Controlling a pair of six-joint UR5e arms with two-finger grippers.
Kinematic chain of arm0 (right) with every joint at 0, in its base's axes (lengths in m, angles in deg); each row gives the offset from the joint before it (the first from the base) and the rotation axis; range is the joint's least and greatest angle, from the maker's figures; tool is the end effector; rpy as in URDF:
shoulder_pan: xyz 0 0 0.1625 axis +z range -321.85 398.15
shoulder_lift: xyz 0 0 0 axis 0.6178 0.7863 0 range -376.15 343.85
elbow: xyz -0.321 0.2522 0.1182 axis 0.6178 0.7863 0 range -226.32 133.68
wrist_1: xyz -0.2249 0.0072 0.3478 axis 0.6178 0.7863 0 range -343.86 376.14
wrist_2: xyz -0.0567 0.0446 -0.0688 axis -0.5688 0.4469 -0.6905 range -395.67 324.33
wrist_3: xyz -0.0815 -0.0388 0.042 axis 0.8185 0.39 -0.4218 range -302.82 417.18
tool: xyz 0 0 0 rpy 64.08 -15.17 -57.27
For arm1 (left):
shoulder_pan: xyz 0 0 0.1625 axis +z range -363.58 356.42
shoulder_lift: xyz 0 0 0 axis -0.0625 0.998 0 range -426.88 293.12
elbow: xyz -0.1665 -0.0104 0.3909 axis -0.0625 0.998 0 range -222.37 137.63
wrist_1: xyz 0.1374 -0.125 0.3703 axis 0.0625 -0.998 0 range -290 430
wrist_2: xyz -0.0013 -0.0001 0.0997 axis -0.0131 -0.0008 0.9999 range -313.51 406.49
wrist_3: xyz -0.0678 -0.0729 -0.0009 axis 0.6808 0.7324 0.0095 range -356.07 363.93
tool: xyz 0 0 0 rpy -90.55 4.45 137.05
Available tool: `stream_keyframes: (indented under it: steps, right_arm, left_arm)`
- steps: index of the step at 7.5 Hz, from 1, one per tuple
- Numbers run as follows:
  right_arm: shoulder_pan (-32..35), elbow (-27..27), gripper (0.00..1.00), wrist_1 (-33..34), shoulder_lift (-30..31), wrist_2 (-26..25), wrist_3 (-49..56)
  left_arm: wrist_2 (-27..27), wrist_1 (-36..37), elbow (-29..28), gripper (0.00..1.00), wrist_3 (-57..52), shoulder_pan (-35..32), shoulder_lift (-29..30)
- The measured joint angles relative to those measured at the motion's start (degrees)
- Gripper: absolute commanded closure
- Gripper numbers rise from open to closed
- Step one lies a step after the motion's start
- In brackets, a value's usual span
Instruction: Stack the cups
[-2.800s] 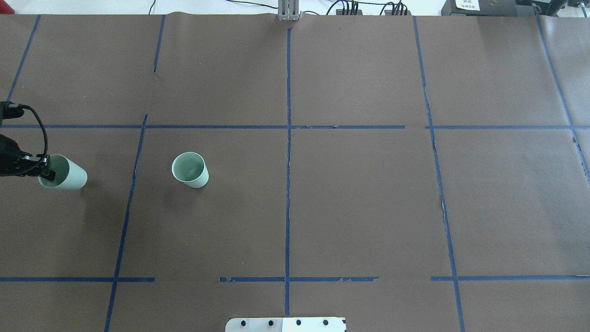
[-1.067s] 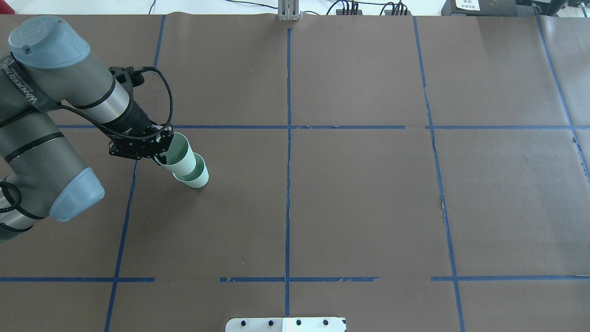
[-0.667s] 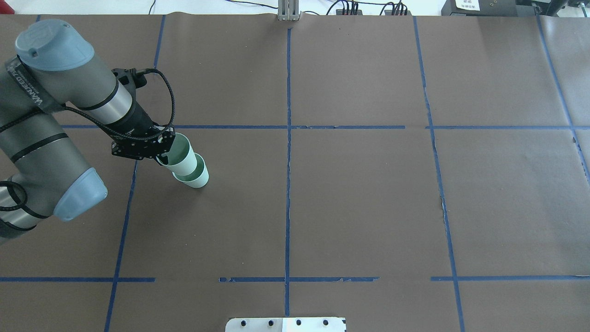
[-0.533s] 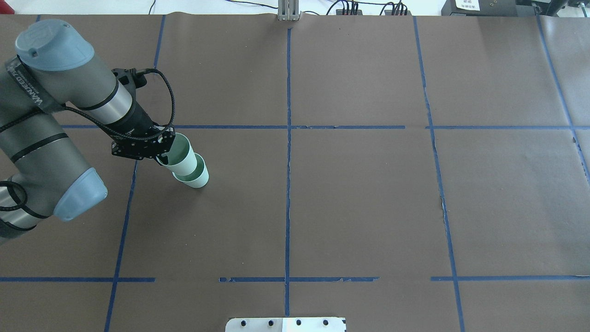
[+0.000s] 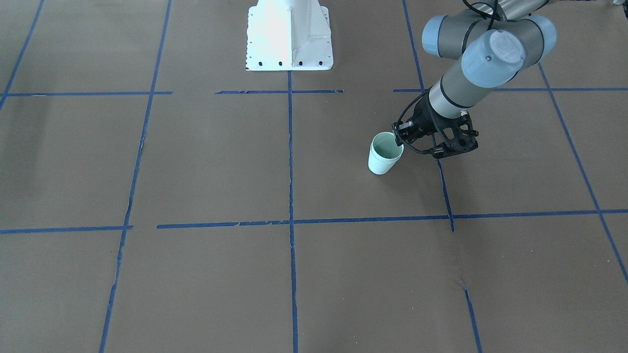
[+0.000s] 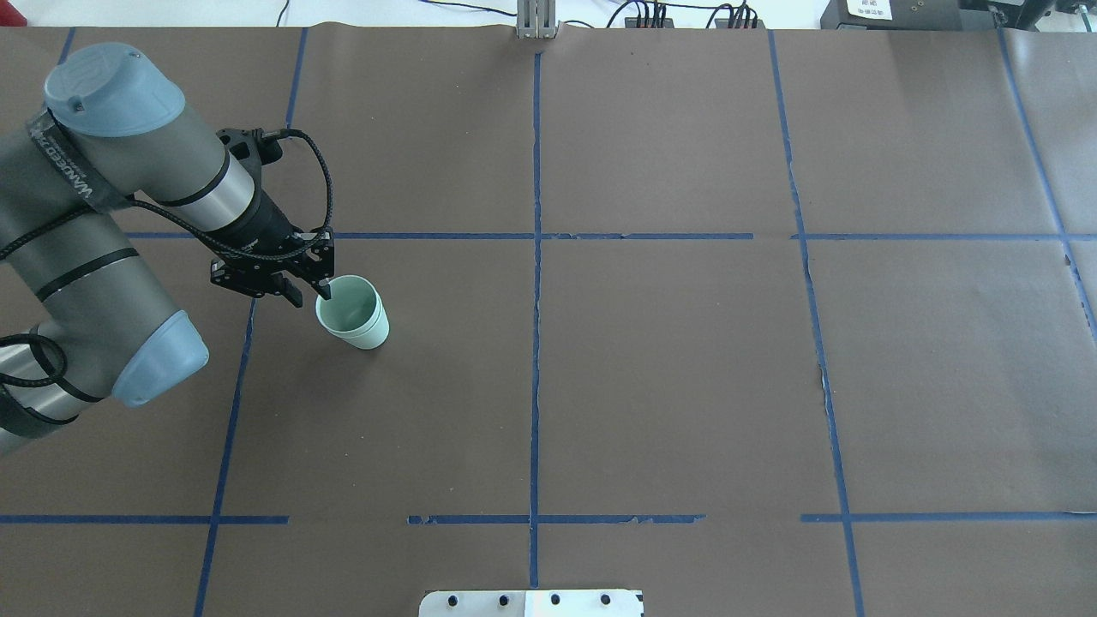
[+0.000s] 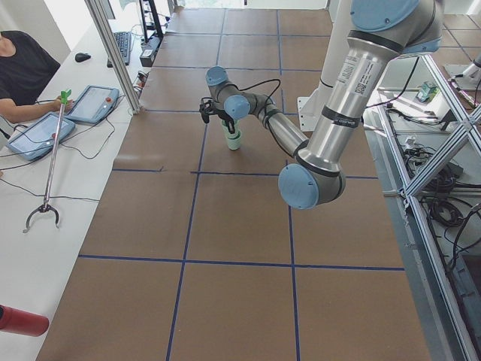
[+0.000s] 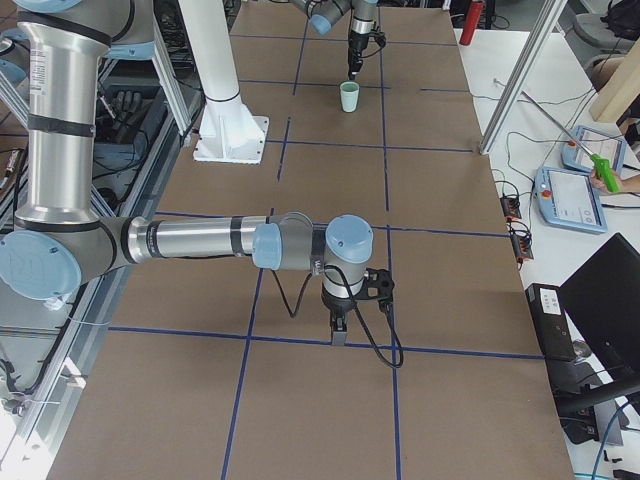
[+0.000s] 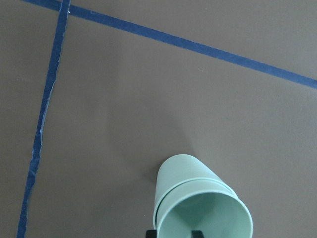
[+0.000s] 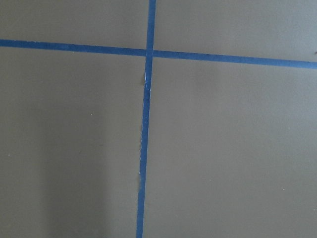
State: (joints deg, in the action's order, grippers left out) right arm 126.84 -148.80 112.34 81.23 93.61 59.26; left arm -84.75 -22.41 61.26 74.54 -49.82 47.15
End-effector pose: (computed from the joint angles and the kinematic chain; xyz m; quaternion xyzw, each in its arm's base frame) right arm 0.0602 -0.4358 0.6281 -0.0068 -0.3361 -0.0247 0.9415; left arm 0.3718 -0.4860 0.3041 -0.1044 0.4488 -0.0867 0.8833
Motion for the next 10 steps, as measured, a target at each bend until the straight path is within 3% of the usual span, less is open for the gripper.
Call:
stream_keyframes:
  steps: [4, 7, 10]
  right_arm:
    - [0.00, -0.03, 0.00, -0.02, 0.00, 0.00, 0.03]
    - [0.00, -0.03, 0.00, -0.03, 0.00, 0.00, 0.03]
    - [0.00, -0.04, 0.00, 0.00, 0.00, 0.00, 0.03]
  left_arm:
    - [0.24, 0.28, 3.78, 0.00, -2.71, -5.74, -1.62]
    - [0.19, 0.53, 2.94, 0.00, -23.50, -16.26, -6.99]
    - [-0.02, 0.39, -1.79, 0.00, -49.08, -28.14, -14.75]
